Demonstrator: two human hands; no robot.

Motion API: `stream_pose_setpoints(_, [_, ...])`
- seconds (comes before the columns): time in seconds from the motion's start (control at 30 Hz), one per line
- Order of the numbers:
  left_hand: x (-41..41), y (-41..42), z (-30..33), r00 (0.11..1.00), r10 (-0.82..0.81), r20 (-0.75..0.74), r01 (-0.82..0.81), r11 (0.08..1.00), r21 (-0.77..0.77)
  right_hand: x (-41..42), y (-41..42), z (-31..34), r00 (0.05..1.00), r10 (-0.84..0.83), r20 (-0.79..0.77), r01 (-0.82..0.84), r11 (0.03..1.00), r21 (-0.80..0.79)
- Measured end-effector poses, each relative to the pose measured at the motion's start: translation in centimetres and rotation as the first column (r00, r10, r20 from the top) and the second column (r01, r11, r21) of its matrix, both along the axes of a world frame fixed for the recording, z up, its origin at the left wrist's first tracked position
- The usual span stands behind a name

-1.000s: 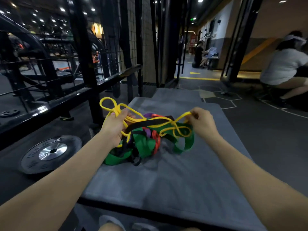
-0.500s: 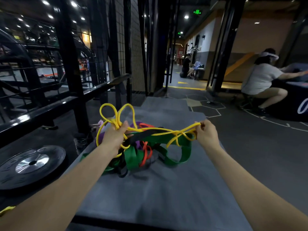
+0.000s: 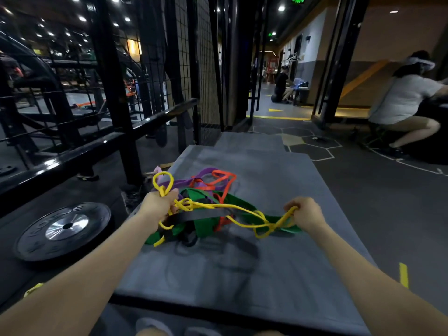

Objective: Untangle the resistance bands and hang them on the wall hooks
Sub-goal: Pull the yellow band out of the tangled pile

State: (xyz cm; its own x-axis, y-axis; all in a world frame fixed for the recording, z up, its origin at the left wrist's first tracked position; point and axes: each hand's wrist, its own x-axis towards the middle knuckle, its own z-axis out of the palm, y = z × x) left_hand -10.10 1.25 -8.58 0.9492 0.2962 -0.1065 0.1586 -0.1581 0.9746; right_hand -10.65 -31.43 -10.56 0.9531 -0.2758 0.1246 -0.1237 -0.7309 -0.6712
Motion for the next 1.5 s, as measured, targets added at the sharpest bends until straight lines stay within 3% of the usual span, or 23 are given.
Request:
stream_pose_setpoints(0.17, [-1.6,-1.5,-2.6,0.983,-0.184,-0.019,0.183,0.954,0.236,-1.0,1.7,-3.1,0.959,0.236,-0.160,-0.266,0.943,-0.203])
stream_pose_setpoints(0.3, [-2.4,-2.0,-4.6,0.979,-0.201,-0.032,0.203,0.947,0.249,-1.8,2.4,-5.4,0.891,0.309,-0.333,-0.417,0.847,-0.330])
stream_pose_setpoints(0.43, [-3.3,-1.7,-4.7,0.989,-0.122,0.088,0.113,0.989,0.097,-2.8,4.3,-6.3,0.883,0.388,-0.265,-0.470,0.747,-0.471])
stream_pose_setpoints(0.6, [-4.4,-0.9,-3.7,0.997,-0.074,0.019,0.077,0.965,-0.250,-4.1,9.6,-6.0,0.858,0.501,-0.113,-0.508,0.795,-0.331])
stream_pose_setpoints(0.73, [-6.1,-1.2,-3.0,0.990,-0.142,0.008,0.130,0.877,-0.462,-4.4,12.5,-5.9,0.821,0.570,-0.027,-0.548,0.774,-0.317])
stream_pose_setpoints(0.87, [-6.8,-0.8,-3.4,0.956,-0.280,0.085,0.285,0.829,-0.481,-3.6,12.7,-5.2,0.778,0.626,-0.051,-0.623,0.759,-0.191])
stream_pose_setpoints(0.97, [-7.0,0.5,-4.4,0.961,-0.266,0.071,0.272,0.874,-0.403,-3.0,10.0,-4.2,0.795,0.602,-0.074,-0.606,0.793,-0.070])
stream_pose_setpoints(1.03, [-6.9,1.2,-4.9,0.983,-0.178,0.038,0.180,0.919,-0.351,-2.7,7.5,-4.1,0.854,0.513,-0.086,-0.515,0.857,0.000])
stream_pose_setpoints(1.13, [-6.5,1.9,-5.6,1.000,-0.005,0.006,0.007,0.956,-0.295,-2.5,4.2,-4.6,0.989,0.140,-0.040,-0.137,0.989,0.059])
stream_pose_setpoints(1.2, [-6.3,2.5,-6.0,0.995,0.097,-0.023,-0.099,0.951,-0.294,-2.4,2.5,-5.2,0.992,-0.124,-0.005,0.124,0.986,0.112])
stream_pose_setpoints(1.27, [-6.0,3.1,-6.6,0.984,0.172,-0.056,-0.181,0.938,-0.294,-2.4,1.6,-6.0,0.969,-0.245,-0.042,0.249,0.952,0.178])
stream_pose_setpoints(1.33, [-5.8,3.3,-7.1,0.979,0.191,-0.074,-0.204,0.936,-0.286,-2.8,1.7,-6.7,0.964,-0.229,-0.136,0.249,0.957,0.152])
stream_pose_setpoints(1.4, [-5.8,3.2,-7.4,0.986,0.145,-0.080,-0.161,0.952,-0.261,-3.4,2.9,-6.8,0.968,-0.141,-0.206,0.141,0.990,-0.016])
stream_pose_setpoints(1.5, [-6.2,2.6,-7.2,0.997,0.039,-0.065,-0.053,0.971,-0.233,-3.8,6.0,-6.0,0.997,0.002,-0.083,-0.020,0.974,-0.225])
